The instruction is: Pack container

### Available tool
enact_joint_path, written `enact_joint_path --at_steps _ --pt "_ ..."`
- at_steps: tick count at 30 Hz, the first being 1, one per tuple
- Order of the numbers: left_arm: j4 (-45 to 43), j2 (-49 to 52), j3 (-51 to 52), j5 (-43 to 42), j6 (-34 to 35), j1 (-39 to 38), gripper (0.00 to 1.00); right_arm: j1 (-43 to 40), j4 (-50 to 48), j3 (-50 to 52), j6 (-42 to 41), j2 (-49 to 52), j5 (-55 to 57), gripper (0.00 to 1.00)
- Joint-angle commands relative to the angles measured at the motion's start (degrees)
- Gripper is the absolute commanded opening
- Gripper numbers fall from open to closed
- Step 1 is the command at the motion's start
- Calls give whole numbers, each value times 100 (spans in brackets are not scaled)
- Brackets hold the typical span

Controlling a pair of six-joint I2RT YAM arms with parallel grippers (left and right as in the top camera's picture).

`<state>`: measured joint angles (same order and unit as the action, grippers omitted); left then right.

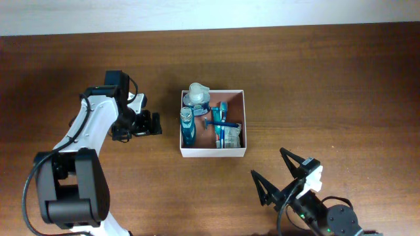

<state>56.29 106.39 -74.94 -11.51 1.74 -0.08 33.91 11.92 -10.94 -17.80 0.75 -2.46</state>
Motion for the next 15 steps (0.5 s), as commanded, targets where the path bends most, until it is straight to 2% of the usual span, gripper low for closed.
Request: enact_joint_path --at_steps 1,15 --pt "2 -24 17 0 15 24 99 20 -17 153 435 -39 76 98" --pt "2 -24 17 0 13 24 99 20 -186 813 431 -33 256 98"
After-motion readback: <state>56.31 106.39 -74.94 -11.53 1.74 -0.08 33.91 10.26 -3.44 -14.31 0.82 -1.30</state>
